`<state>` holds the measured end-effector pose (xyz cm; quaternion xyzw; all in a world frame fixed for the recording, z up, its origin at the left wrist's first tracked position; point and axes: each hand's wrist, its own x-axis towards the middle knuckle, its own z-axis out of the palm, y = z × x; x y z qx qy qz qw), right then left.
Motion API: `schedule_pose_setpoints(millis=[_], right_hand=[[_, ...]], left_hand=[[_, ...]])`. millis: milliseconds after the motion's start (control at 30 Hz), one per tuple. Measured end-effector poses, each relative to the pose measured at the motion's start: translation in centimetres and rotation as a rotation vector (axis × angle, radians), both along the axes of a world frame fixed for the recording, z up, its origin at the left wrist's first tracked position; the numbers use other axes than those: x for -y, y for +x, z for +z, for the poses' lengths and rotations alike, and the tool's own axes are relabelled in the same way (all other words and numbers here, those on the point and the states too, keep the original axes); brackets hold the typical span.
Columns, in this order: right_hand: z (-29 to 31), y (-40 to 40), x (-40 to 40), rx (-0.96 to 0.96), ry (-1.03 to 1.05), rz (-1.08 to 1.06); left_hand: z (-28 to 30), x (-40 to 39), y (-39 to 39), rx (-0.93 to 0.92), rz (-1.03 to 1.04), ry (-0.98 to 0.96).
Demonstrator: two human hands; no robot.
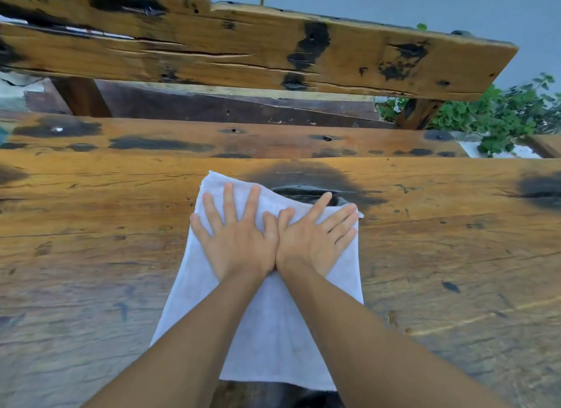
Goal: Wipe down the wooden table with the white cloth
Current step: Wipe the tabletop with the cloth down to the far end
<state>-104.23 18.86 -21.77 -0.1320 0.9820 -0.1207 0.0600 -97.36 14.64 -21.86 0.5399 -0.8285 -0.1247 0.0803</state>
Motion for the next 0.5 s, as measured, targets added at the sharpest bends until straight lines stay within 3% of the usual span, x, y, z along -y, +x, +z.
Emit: schedule_pose_setpoints(millis=[500], right_hand=[[0.3,-10.2,9.1,-0.069,0.058,0.224]], left_hand=[[0.3,8.4,-9.5,0.059,0.126,-0.004]])
